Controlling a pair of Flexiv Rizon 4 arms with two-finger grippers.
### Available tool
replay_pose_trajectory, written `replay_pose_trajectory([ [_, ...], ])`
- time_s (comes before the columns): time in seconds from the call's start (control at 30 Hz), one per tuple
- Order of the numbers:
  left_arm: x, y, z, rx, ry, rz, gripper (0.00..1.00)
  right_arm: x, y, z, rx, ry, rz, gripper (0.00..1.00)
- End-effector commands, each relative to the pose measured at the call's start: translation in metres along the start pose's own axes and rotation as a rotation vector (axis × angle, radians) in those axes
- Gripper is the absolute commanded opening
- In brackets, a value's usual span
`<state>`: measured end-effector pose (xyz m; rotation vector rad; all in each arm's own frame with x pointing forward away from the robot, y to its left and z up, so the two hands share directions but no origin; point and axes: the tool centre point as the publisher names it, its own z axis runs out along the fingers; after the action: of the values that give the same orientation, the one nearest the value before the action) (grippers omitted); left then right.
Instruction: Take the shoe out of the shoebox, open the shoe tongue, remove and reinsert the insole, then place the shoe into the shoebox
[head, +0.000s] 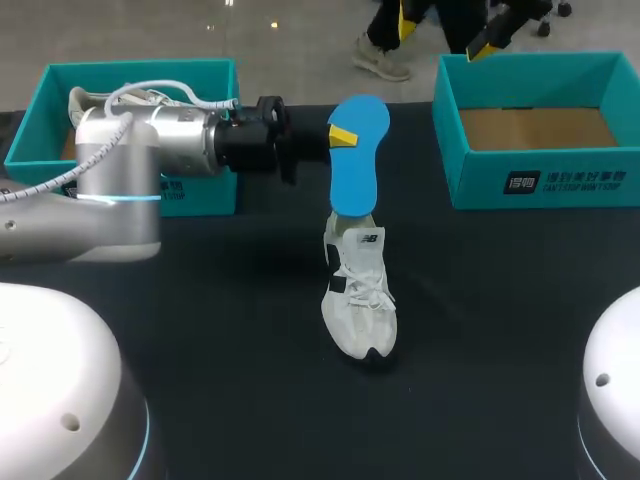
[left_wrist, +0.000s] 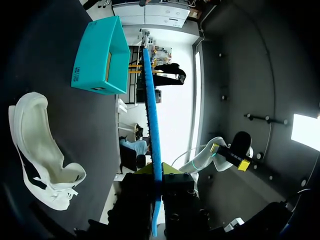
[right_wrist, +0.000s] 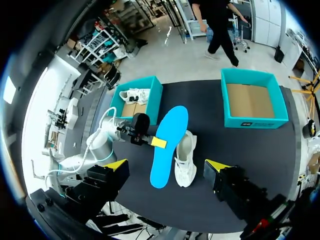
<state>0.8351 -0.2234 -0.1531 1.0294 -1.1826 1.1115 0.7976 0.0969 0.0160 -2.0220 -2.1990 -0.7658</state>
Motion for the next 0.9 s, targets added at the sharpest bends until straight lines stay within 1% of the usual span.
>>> replay_pose_trajectory([
  [0.03, -0.002, 0.001, 0.002, 0.013, 0.005, -0.002, 0.0, 0.022, 0.005, 0.011, -0.023, -0.139, 0.009, 1.0],
  [0.1, -0.003, 0.001, 0.003, 0.017, 0.004, -0.004, 0.0, 0.032, 0.007, 0.016, -0.018, -0.201, 0.012, 1.0],
  [0.17, -0.004, 0.001, 0.003, 0.02, 0.001, -0.006, 0.0, 0.044, 0.01, 0.023, 0.014, -0.288, -0.01, 1.0],
  [0.2, -0.004, 0.001, 0.004, 0.02, 0.001, -0.007, 0.0, 0.047, 0.01, 0.026, 0.034, -0.303, -0.008, 1.0],
  [0.3, -0.004, 0.002, 0.004, 0.021, 0.0, -0.008, 0.0, 0.053, 0.011, 0.033, 0.095, -0.333, -0.01, 1.0],
  [0.4, -0.003, 0.002, 0.004, 0.022, -0.004, -0.006, 0.0, 0.056, 0.013, 0.04, 0.132, -0.358, -0.012, 1.0],
  [0.53, -0.003, 0.003, 0.004, 0.025, -0.005, -0.007, 0.0, 0.058, 0.012, 0.046, 0.156, -0.358, 0.006, 1.0],
  [0.7, -0.004, 0.003, 0.004, 0.022, -0.009, -0.011, 0.0, 0.062, 0.012, 0.056, 0.195, -0.419, 0.018, 1.0],
  [0.77, -0.004, 0.003, 0.005, 0.02, -0.011, -0.011, 0.0, 0.061, 0.012, 0.059, 0.211, -0.411, 0.036, 1.0],
  [0.9, -0.002, 0.004, 0.005, 0.02, -0.013, -0.008, 0.0, 0.06, 0.014, 0.061, 0.211, -0.417, 0.099, 1.0],
])
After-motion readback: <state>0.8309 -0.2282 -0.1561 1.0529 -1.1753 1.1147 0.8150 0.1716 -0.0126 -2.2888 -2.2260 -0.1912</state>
